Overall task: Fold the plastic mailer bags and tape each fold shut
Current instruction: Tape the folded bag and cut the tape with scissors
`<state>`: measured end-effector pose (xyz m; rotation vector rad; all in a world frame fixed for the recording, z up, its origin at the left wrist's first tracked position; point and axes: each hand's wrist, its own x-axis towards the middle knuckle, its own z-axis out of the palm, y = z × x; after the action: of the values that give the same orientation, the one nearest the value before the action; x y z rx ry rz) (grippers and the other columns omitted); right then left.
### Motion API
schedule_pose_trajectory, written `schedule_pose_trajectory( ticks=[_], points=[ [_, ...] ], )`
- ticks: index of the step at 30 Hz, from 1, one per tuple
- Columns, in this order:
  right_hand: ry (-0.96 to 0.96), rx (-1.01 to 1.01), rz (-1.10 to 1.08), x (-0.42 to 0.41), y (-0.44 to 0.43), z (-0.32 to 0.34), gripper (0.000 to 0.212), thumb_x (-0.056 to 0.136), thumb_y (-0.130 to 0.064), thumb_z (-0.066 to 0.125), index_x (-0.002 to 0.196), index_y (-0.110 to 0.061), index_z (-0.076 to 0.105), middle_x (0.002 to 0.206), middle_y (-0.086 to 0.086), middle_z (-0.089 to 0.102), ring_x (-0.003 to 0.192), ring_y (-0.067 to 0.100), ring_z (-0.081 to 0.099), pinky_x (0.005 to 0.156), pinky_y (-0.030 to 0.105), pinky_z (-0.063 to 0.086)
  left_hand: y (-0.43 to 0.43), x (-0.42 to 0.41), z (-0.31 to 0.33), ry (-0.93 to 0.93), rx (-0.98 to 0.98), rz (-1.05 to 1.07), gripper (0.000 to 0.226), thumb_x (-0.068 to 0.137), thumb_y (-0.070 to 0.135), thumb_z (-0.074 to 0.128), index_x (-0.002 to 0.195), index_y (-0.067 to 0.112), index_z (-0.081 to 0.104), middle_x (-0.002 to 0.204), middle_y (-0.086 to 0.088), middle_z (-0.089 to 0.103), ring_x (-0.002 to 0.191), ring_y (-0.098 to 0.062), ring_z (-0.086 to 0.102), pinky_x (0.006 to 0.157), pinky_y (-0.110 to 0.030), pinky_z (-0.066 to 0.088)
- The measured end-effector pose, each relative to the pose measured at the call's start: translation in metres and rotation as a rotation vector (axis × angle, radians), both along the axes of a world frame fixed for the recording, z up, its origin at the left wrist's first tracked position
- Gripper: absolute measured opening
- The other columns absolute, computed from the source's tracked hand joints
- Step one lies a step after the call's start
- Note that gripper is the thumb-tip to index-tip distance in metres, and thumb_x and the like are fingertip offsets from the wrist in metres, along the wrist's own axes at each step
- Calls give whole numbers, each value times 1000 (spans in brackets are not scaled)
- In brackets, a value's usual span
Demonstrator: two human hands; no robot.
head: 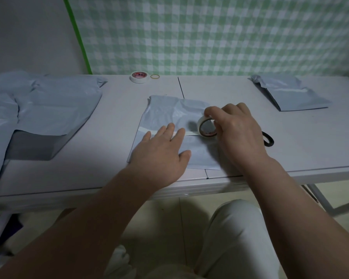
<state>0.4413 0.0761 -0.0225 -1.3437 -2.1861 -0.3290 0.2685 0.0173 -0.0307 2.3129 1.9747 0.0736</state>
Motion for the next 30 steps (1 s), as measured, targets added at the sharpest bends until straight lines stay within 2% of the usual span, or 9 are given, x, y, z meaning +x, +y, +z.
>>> schedule_pose_trajectory(
  ticks=[3, 6, 11, 15, 17, 21, 24, 27, 30],
  points=[
    [-33, 56, -9, -2, 1, -3, 37, 70, 5, 66, 99, -16, 66, 74, 6, 54, 73, 27, 46, 50, 27, 26, 0, 1, -1, 15, -12, 1, 58, 99, 48, 17, 152, 26, 4, 160, -5, 1, 147, -20, 2, 117, -43, 5],
    [25, 42, 37, -2, -1, -4, 33, 77, 0, 60, 103, -18, 66, 82, 7, 57, 78, 28, 47, 53, 29, 29, 0, 4, -1, 40, -11, 13, 57, 98, 51, 15, 151, 32, 4, 160, -5, 0, 147, -22, 2, 117, -47, 5],
    [328, -250, 61, -1, -2, -8, 36, 89, -7, 54, 121, -23, 55, 91, -1, 59, 86, 23, 51, 67, 33, 38, -3, 12, 6, 59, -53, 33, 56, 96, 57, 10, 149, 41, 2, 160, -7, -2, 147, -25, 0, 115, -54, 4],
    [559, -424, 47, 1, -2, -8, 35, 86, -17, 64, 118, -23, 50, 84, -4, 65, 69, 1, 56, 60, 7, 36, 1, 18, 16, 99, -52, 25, 58, 95, 59, 11, 149, 38, 12, 159, -10, 5, 146, -29, 8, 115, -56, 4],
    [634, -463, 41, 4, -1, -7, 31, 85, -18, 66, 112, -27, 52, 82, -5, 67, 69, -2, 57, 60, 4, 37, 2, 23, 18, 71, -13, -46, 61, 96, 55, 16, 150, 27, 20, 158, -7, 14, 144, -25, 15, 117, -51, 7],
    [650, -473, 72, 6, 1, -10, 26, 85, -18, 66, 106, -33, 60, 86, -7, 70, 73, 0, 61, 67, 7, 39, 0, 29, 15, -134, -19, -52, 59, 99, 46, 27, 148, 16, 20, 150, -2, 28, 131, -22, 33, 108, -38, 28],
    [642, -448, 84, 6, 2, -11, 28, 86, -15, 64, 108, -31, 66, 89, -5, 71, 80, 7, 63, 75, 13, 43, -3, 30, 13, -121, -10, -47, 60, 100, 43, 28, 151, 17, 12, 153, -1, 23, 134, -22, 29, 111, -36, 24],
    [611, -430, 93, 6, 2, -8, 32, 87, -12, 63, 115, -26, 68, 94, -10, 69, 82, 3, 60, 77, 6, 40, -2, 30, 10, -99, 4, -49, 63, 99, 44, 28, 152, 17, 8, 157, 1, 17, 139, -22, 23, 114, -37, 18],
    [528, -388, 90, 9, 1, -7, 37, 88, -5, 58, 118, -25, 67, 100, -5, 71, 91, 14, 60, 86, 21, 42, 0, 30, 7, -63, -19, -56, 63, 99, 45, 25, 152, 16, 7, 160, -1, 8, 145, -19, 11, 117, -36, 9]
  ],
)
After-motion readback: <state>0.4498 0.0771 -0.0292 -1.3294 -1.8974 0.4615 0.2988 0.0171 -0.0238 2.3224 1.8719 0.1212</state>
